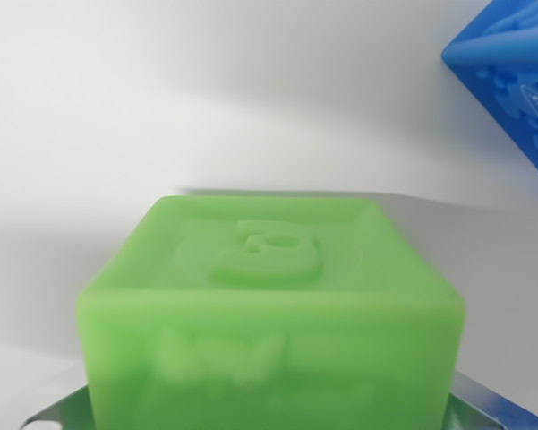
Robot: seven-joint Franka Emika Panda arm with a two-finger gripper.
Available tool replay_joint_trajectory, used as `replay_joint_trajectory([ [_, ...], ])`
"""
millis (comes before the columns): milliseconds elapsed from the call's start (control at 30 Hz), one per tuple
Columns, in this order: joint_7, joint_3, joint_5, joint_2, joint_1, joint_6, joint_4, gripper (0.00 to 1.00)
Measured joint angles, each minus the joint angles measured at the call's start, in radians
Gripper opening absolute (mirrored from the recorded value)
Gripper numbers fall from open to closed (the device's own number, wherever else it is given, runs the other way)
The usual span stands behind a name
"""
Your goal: Stack cube
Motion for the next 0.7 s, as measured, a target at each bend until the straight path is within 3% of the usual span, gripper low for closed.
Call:
replay_joint_trajectory([
  [700, 0.0, -0.001, 0.0, -0.096, 0.001, -0.07, -0.023, 0.0],
])
